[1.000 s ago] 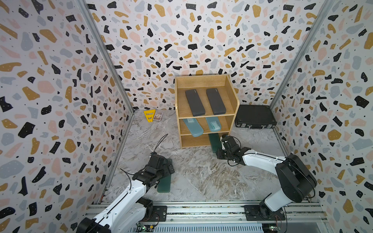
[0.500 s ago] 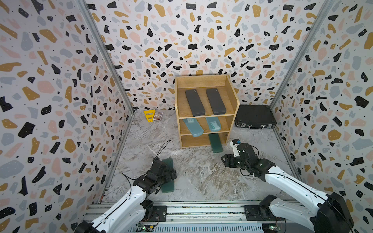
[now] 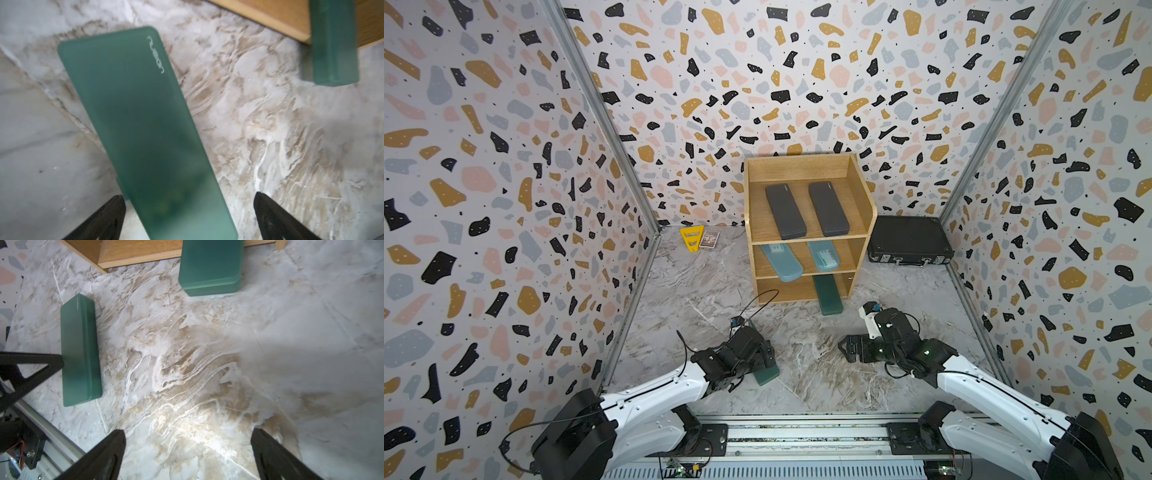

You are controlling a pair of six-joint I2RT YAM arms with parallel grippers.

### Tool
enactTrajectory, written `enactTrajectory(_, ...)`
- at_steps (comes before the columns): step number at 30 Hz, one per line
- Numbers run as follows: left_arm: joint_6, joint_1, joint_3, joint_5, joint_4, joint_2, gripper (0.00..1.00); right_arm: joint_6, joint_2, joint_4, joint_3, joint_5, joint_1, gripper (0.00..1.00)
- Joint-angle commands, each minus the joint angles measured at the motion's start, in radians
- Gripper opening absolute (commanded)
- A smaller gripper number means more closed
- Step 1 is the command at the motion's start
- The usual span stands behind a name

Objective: Place the pencil cases on the shelf according to color
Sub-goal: Move the pencil case to the center of the board.

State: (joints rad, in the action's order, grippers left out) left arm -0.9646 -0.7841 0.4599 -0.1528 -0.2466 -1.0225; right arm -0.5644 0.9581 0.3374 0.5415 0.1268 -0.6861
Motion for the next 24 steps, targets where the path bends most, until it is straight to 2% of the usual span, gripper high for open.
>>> enactTrajectory(1, 0.017, -0.004, 0.051, -0.099, -0.112, 0.098, 1.0, 0.01, -0.007, 0.003, 0.041, -0.024, -0.056, 1.0)
enactTrajectory(4, 0.03, -0.004, 0.062, -0.196, -0.262, 0.21, 1.0, 0.003, 0.036, -0.039, 0.059, -0.058, -0.135, 1.0)
enactTrajectory(8, 0.034, 0.0, 0.025, -0.288, -0.36, 0.332, 1.0, -0.012, 0.143, -0.105, 0.101, -0.163, -0.264, 1.0)
enactTrajectory(15, 0.048, 0.069, 0.005, -0.291, -0.402, 0.336, 1.0, -0.053, 0.351, -0.207, 0.219, -0.307, -0.437, 1.0)
enactTrajectory(18, 0.085, 0.149, -0.003, -0.265, -0.386, 0.333, 1.0, -0.053, 0.457, -0.212, 0.294, -0.329, -0.49, 1.0)
enactTrajectory(22, 0.164, 0.312, -0.01, -0.156, -0.355, 0.329, 1.0, -0.057, 0.573, -0.207, 0.381, -0.348, -0.548, 1.0)
enactTrajectory(24, 0.184, 0.358, -0.009, -0.132, -0.357, 0.33, 1.0, -0.072, 0.616, -0.201, 0.412, -0.353, -0.565, 1.0)
